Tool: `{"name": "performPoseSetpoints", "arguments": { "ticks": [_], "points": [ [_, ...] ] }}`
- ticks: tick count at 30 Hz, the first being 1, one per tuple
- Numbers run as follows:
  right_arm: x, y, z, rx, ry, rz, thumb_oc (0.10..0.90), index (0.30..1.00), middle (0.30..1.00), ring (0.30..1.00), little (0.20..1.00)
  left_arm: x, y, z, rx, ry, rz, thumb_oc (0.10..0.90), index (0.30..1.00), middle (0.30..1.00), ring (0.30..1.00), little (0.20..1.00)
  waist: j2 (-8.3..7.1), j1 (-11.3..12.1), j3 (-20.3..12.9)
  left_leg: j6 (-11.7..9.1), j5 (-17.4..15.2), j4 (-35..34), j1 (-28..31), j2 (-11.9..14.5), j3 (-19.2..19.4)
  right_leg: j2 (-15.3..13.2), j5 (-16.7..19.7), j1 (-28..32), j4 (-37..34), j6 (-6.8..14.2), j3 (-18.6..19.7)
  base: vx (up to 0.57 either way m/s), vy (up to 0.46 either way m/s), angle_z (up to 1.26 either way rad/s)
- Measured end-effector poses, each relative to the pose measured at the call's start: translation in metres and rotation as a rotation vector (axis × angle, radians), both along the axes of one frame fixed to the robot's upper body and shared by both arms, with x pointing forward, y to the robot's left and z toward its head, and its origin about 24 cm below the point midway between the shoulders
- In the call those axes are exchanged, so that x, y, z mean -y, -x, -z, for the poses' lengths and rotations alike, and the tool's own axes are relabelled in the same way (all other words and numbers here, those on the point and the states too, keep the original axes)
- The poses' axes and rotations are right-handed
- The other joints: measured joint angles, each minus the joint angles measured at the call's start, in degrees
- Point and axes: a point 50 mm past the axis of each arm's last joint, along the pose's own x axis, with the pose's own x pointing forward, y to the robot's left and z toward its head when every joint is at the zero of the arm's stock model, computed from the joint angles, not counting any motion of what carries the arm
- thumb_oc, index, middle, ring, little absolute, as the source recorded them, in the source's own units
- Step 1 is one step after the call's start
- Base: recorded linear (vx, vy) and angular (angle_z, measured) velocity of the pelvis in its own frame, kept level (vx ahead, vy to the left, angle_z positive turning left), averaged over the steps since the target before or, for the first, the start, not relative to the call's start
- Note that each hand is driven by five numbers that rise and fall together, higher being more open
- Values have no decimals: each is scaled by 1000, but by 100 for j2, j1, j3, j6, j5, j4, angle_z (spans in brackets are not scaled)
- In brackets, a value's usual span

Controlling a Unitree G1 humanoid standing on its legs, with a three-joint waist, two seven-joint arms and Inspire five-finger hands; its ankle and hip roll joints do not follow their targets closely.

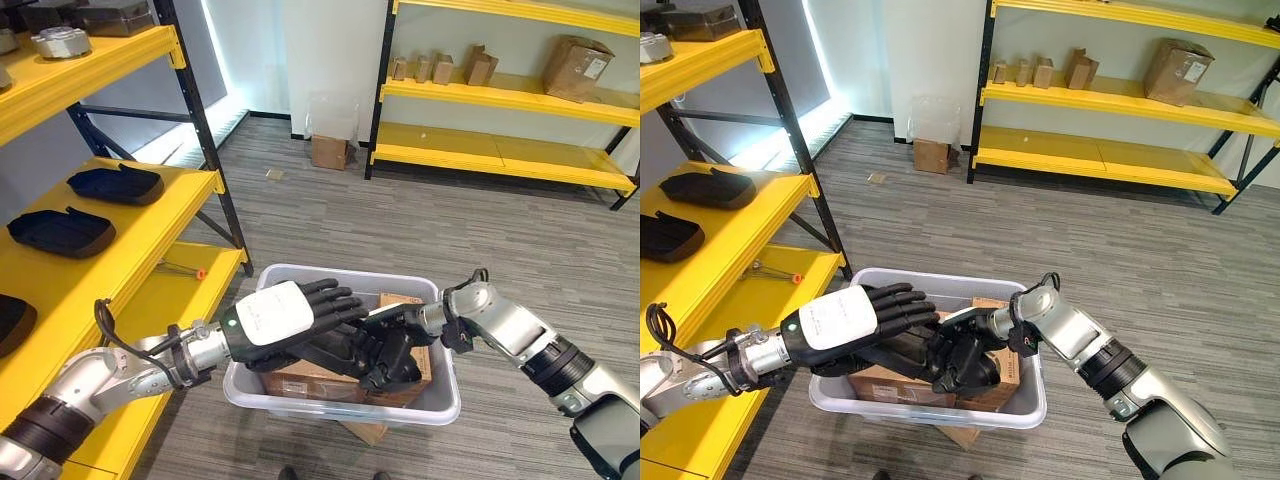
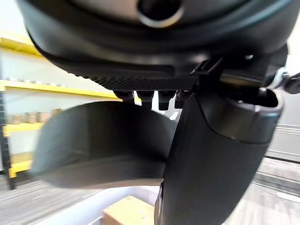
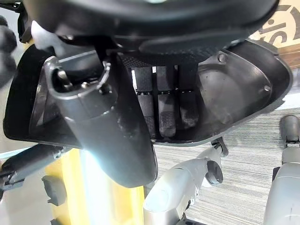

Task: Move parts from the plastic box to the shelf.

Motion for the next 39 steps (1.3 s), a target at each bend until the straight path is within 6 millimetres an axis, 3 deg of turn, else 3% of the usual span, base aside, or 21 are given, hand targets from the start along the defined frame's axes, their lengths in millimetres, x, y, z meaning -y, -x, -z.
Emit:
{"name": "performPoseSetpoints", "arguments": {
  "ticks": [1, 3, 8, 17, 39],
  "points": [
    [1, 0, 0, -2, 3, -3, 400, 300, 300, 300, 300, -12, -3, 3, 18, -7, -56, 900, 1000, 1000, 1000, 1000, 1, 2, 0, 0, 0, 0, 0, 3, 1, 1, -1, -1, -2, -1, -1, 0, 0, 0],
    [1, 2, -1, -20, 7, -31, 400, 300, 300, 300, 300, -58, -10, 9, 88, -71, -285, 900, 1000, 1000, 1000, 1000, 4, -26, 2, -2, -1, -1, 0, 19, 12, 12, -10, -10, -34, -11, 2, 0, 0, 0],
    [0, 2, -1, -22, 9, -37, 400, 300, 300, 300, 300, -76, -7, 8, 156, -88, -345, 900, 1000, 1000, 1000, 1000, 3, 39, 2, -2, -1, -2, -24, 5, -11, 2, -11, -13, -4, -5, -29, -6, -4, 3],
    [9, 3, -3, -30, 30, -47, 400, 300, 300, 300, 300, -70, 2, 11, 142, -108, -234, 900, 1000, 1000, 1000, 1000, 1, 2, 3, -5, -9, -3, -31, 7, -8, 0, -34, -22, -32, 21, -31, 0, 0, 0],
    [0, 4, -10, 38, 6, -106, 400, 300, 300, 300, 300, -34, 3, 1, 67, -107, -58, 900, 1000, 1000, 1000, 1000, -1, -28, 5, -4, -14, -3, -36, 7, 1, 3, -31, -34, -26, 22, -18, 0, 0, 0]
  ]
}}
